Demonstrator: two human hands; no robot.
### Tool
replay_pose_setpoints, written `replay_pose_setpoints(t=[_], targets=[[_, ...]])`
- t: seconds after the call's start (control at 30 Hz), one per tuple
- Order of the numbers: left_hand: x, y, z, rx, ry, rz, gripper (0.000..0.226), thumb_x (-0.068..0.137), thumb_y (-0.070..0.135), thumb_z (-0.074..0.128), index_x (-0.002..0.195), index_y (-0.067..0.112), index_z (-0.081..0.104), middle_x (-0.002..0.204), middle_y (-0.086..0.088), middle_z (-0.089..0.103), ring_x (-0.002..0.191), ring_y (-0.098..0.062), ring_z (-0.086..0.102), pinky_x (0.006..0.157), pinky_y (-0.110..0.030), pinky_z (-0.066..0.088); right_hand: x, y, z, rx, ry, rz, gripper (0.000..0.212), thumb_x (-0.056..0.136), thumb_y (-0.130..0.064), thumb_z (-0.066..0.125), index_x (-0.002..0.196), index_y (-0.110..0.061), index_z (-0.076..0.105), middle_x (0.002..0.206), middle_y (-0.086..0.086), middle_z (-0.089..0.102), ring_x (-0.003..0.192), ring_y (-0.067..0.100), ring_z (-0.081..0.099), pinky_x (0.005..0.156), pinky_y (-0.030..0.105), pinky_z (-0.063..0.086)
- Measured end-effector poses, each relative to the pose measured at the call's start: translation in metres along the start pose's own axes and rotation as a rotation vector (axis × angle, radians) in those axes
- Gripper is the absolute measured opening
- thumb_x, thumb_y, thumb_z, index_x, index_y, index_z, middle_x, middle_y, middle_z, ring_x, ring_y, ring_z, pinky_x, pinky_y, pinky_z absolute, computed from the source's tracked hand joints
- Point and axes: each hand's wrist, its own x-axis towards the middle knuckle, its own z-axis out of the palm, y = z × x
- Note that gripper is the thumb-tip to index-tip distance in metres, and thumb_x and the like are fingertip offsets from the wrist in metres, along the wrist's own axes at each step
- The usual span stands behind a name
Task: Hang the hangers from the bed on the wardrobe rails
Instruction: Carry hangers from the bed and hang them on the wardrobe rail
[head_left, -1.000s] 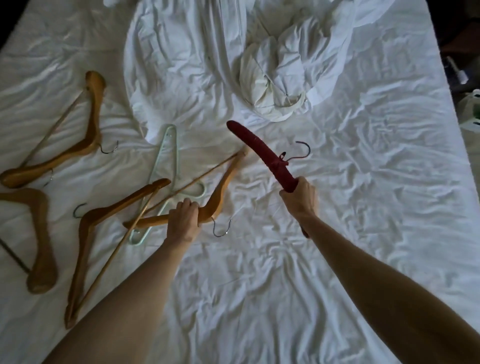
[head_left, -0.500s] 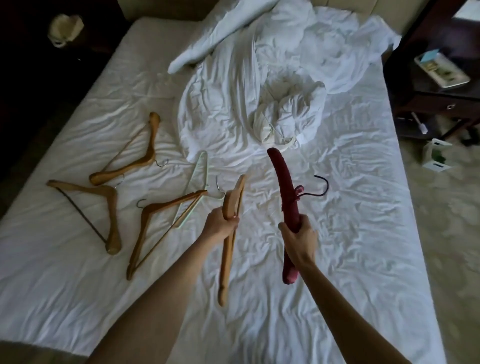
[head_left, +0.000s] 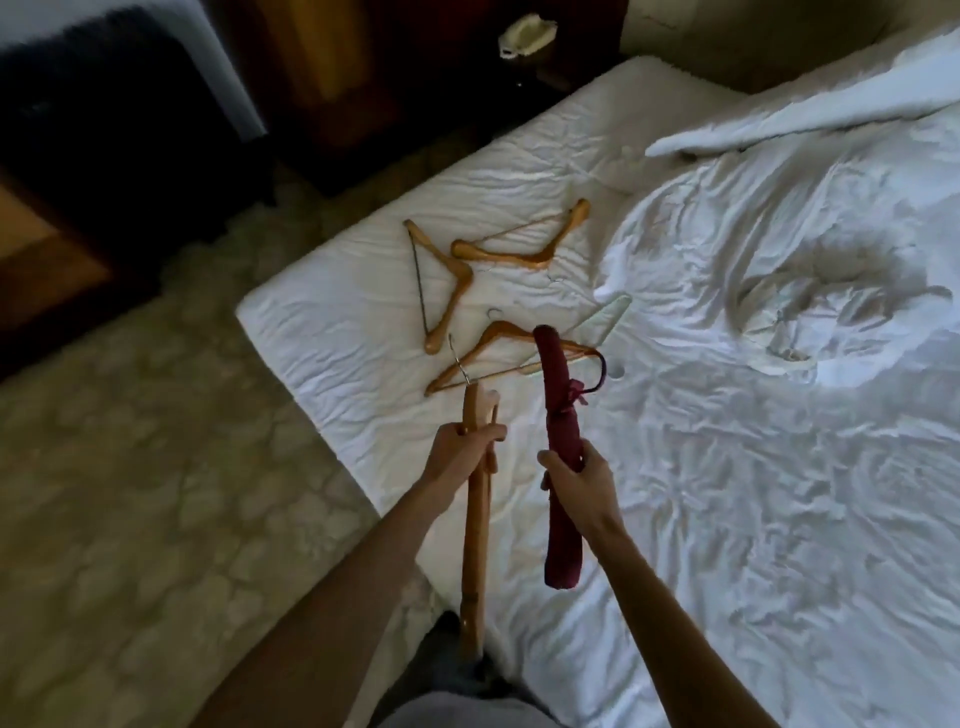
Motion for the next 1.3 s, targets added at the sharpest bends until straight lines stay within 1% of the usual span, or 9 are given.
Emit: replay_pose_setpoints(t=[0.13,0.23,0.3,0.43,0.5,0.73,0.87,1.0,1.3], targets=[[-0.017,-0.024,-0.091,-0.122,0.168,-0.013,0.029,0.086,0.028,0.072,0.086,-0.001,0.075,0.050,-0.004,0.065,0.037,-0.007,0.056,0.041,-0.017,0.042,-0.010,-0.036,0.081,-0.131,-0.241,-0.072,0.023,0.085,-0.029,0.071,0.099,-0.017,0.058,0.087,0.012,0.072,0.078,0.025,0.072,0.069,0.038,0.060],[-0.024,-0.042,-0.165,-0.226,0.280,-0.023,0.025,0.086,0.026,0.074,0.083,0.001,0.073,0.047,-0.003,0.065,0.039,-0.012,0.058,0.052,-0.024,0.049,-0.022,-0.069,0.152,-0.214,-0.381,-0.155,0.023,0.083,-0.031,0.072,0.097,-0.023,0.056,0.091,0.011,0.071,0.081,0.026,0.072,0.076,0.045,0.061],[-0.031,-0.052,-0.215,-0.295,0.355,-0.005,0.022,0.085,0.026,0.076,0.082,0.004,0.072,0.051,-0.005,0.067,0.049,-0.019,0.062,0.063,-0.034,0.052,-0.032,-0.095,0.202,-0.252,-0.467,-0.204,0.027,0.083,-0.030,0.073,0.102,-0.021,0.057,0.091,0.009,0.072,0.080,0.025,0.072,0.075,0.043,0.061],[-0.047,-0.061,-0.328,-0.309,0.432,0.088,0.020,0.084,0.033,0.077,0.077,0.014,0.074,0.072,-0.005,0.074,0.066,-0.018,0.068,0.070,-0.031,0.053,-0.053,-0.155,0.308,-0.295,-0.632,-0.293,0.037,0.085,-0.033,0.074,0.114,-0.016,0.059,0.097,0.009,0.072,0.082,0.022,0.071,0.067,0.032,0.057],[-0.049,-0.061,-0.389,-0.286,0.456,0.143,0.029,0.085,0.037,0.075,0.074,0.010,0.076,0.077,-0.006,0.076,0.073,-0.020,0.068,0.076,-0.033,0.053,-0.065,-0.187,0.366,-0.305,-0.694,-0.330,0.035,0.083,-0.036,0.074,0.110,-0.018,0.061,0.097,0.008,0.072,0.084,0.023,0.071,0.071,0.037,0.059],[-0.045,-0.043,-0.601,-0.312,0.619,0.172,0.039,0.086,0.041,0.071,0.064,0.009,0.074,0.054,0.008,0.066,0.051,0.001,0.056,0.060,-0.019,0.043,-0.110,-0.300,0.561,-0.330,-0.797,-0.429,0.025,0.085,-0.031,0.073,0.105,-0.018,0.064,0.089,0.008,0.071,0.082,0.025,0.071,0.079,0.042,0.057],[-0.038,-0.031,-0.697,-0.326,0.673,0.197,0.036,0.084,0.045,0.070,0.071,0.011,0.074,0.063,0.002,0.072,0.060,-0.008,0.060,0.064,-0.024,0.046,-0.126,-0.350,0.648,-0.331,-0.837,-0.472,0.014,0.085,-0.025,0.073,0.094,-0.017,0.065,0.075,0.007,0.067,0.065,0.021,0.065,0.068,0.039,0.054],[-0.018,-0.010,-0.782,-0.371,0.703,0.239,0.030,0.084,0.042,0.073,0.075,0.014,0.071,0.063,-0.001,0.071,0.058,-0.008,0.060,0.067,-0.027,0.048,-0.122,-0.395,0.725,-0.343,-0.853,-0.489,0.024,0.084,-0.026,0.073,0.100,-0.011,0.065,0.072,0.006,0.065,0.059,0.019,0.063,0.059,0.033,0.051],[0.095,0.062,-0.967,-0.331,0.714,0.304,0.030,0.087,0.039,0.071,0.071,0.014,0.067,0.061,-0.001,0.067,0.058,-0.007,0.060,0.064,-0.022,0.045,-0.040,-0.512,0.908,-0.281,-0.828,-0.524,0.031,0.084,-0.030,0.072,0.111,-0.019,0.062,0.088,0.001,0.069,0.074,0.016,0.067,0.062,0.028,0.048]])
